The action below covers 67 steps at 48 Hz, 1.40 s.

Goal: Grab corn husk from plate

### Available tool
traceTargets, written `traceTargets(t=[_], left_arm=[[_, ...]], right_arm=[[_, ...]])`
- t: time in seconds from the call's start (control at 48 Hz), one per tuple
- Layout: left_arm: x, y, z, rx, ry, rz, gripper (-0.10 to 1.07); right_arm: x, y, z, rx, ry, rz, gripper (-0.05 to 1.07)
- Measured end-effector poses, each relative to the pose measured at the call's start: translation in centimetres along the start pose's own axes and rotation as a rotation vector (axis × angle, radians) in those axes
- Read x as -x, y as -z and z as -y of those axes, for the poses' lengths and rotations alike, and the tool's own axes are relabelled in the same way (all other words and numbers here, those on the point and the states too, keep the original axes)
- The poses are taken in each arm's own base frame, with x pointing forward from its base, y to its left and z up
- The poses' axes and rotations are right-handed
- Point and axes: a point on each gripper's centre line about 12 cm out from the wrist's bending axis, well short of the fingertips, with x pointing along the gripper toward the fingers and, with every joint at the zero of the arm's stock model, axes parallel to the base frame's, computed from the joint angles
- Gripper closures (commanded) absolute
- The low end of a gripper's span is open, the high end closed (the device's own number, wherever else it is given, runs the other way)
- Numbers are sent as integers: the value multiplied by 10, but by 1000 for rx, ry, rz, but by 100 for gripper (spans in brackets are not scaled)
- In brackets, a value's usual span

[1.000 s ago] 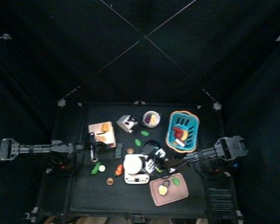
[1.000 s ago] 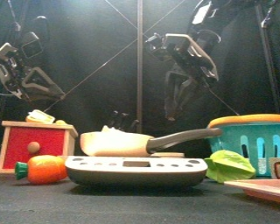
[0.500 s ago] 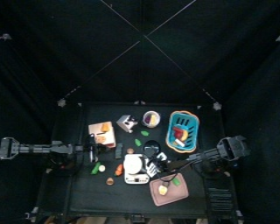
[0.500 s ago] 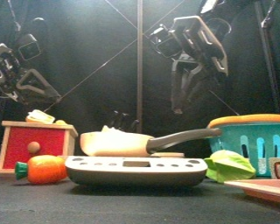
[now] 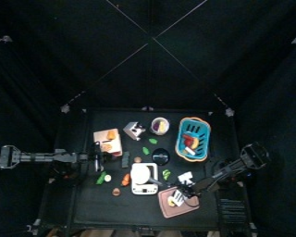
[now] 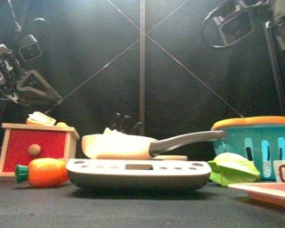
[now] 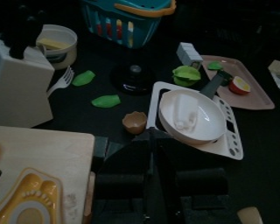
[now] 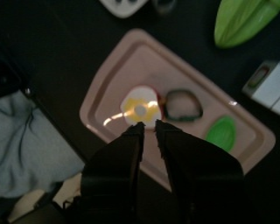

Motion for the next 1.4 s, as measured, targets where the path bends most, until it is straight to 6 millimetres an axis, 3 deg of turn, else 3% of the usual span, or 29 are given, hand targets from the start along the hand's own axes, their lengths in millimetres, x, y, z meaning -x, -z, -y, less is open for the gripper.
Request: traceTargets(t=[0.188, 0.271, 0.583, 0.979, 1.396], left_arm=[[0, -1, -4, 7, -21, 3, 48], [0, -1, -6, 9, -27, 4, 48], [1, 2, -6, 10, -30, -1, 48], [1, 2, -8, 13, -39, 0, 48], [1, 1, -9, 15, -45, 1, 48]], right_arm=[[0, 16, 10, -104, 63, -54, 13], [1, 23, 15, -113, 125, -62, 10], [-14, 48, 38, -84, 339, -68, 10], [-50, 57, 44, -44, 347, -77, 10], [-62, 61, 49, -42, 306, -81, 19]])
